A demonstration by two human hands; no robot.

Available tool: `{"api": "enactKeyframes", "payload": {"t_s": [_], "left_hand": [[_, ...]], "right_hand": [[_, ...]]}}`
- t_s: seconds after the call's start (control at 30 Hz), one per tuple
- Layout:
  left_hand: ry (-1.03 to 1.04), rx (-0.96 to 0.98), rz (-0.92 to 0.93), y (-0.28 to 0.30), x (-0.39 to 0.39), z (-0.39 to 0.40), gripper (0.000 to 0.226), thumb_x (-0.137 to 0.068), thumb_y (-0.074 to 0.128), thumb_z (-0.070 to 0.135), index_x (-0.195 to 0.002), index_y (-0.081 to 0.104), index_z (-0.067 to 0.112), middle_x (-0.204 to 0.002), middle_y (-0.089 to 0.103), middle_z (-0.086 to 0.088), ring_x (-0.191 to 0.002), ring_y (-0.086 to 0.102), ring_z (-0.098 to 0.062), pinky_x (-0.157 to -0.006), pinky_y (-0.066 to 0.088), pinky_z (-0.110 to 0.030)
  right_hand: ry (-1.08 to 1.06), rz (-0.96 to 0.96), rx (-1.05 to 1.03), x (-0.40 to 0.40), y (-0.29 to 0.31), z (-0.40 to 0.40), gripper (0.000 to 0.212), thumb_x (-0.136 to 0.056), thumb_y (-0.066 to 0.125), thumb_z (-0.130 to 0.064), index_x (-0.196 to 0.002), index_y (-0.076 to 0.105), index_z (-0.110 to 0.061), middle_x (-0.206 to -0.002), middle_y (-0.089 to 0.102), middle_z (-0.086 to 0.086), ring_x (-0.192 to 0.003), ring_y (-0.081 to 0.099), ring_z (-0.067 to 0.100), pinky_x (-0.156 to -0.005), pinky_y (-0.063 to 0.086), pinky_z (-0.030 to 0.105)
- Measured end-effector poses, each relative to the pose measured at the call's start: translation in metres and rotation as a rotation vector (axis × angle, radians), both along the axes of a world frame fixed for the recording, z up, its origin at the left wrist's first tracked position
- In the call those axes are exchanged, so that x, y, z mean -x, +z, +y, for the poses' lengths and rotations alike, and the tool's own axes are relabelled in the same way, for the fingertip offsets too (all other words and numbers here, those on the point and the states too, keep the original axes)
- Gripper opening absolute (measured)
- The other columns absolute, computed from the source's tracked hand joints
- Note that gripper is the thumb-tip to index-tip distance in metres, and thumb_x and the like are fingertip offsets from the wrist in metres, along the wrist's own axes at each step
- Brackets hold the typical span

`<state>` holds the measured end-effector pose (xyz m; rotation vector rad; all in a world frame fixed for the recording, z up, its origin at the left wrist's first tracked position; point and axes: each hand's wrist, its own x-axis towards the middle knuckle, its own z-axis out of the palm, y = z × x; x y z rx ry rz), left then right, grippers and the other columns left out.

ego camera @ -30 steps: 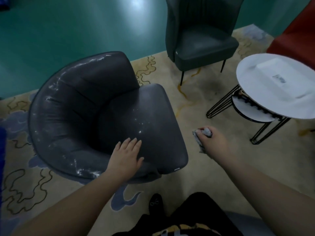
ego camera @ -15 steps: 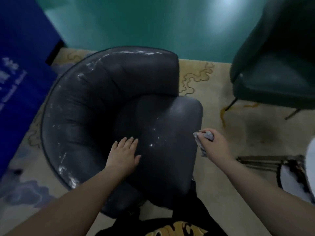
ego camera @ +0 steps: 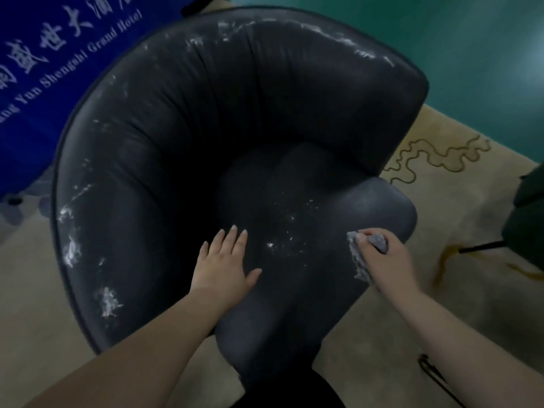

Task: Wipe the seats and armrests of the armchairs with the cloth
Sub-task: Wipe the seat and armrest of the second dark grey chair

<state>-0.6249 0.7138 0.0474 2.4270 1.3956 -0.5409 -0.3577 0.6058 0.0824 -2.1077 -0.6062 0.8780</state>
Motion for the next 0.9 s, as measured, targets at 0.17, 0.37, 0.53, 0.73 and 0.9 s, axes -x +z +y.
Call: {"api": "enactKeyframes", "payload": {"t_s": [0.17,0.37,0.53,0.73,0.9], "left_hand": [[0.127,0.117,0.038,-0.077,-0.002,0.008,0.116,-0.072,0.045,0.083,-0.15,-0.02,0.028,-0.16,-0.021,0.001,-0.148,-0.012,-0.027,-0.118,0.003,-0.047],[0.273,0.221,0.068,-0.163,-0.017,0.026,0.143,-0.054,0.068,0.081,-0.147,-0.028,0.027,-0.152,-0.039,0.005,-0.145,-0.025,-0.025,-0.117,0.004,-0.052],[0.348,0.21,0.025,-0.206,-0.023,0.016,0.151,-0.049,0.072,0.078,-0.144,-0.032,0.025,-0.139,-0.051,0.009,-0.142,-0.031,-0.023,-0.117,0.003,-0.053],[0.372,0.148,-0.04,-0.218,-0.022,0.012,0.153,-0.045,0.074,0.077,-0.144,-0.032,0.028,-0.133,-0.054,0.013,-0.142,-0.031,-0.02,-0.116,0.001,-0.052],[0.38,0.143,-0.066,-0.218,-0.023,0.012,0.151,-0.047,0.076,0.074,-0.147,-0.027,0.028,-0.135,-0.051,0.015,-0.143,-0.029,-0.019,-0.117,0.001,-0.051]], "right_hand": [[0.043,-0.006,-0.012,0.013,-0.071,0.023,0.011,-0.088,0.063,-0.033,-0.079,0.062,-0.04,-0.079,0.064,-0.023,-0.072,0.06,-0.006,-0.056,0.044,0.008],[0.167,-0.024,-0.094,0.024,-0.143,0.054,0.011,-0.088,0.063,-0.033,-0.089,0.062,-0.044,-0.088,0.064,-0.028,-0.082,0.06,-0.01,-0.06,0.044,0.002],[0.307,-0.063,-0.263,0.038,-0.192,0.087,0.019,-0.09,0.06,-0.037,-0.104,0.056,-0.051,-0.112,0.061,-0.03,-0.104,0.057,-0.009,-0.081,0.047,0.006],[0.713,-0.393,-0.091,0.059,-0.253,0.1,0.06,-0.088,0.065,-0.026,-0.142,0.041,-0.026,-0.156,0.027,-0.003,-0.146,0.014,0.014,-0.121,0.014,0.043],[0.956,-0.51,-0.295,0.082,-0.26,0.091,0.052,-0.08,0.075,-0.017,-0.129,0.058,-0.014,-0.15,0.038,0.011,-0.142,0.029,0.029,-0.114,0.03,0.049]]}}
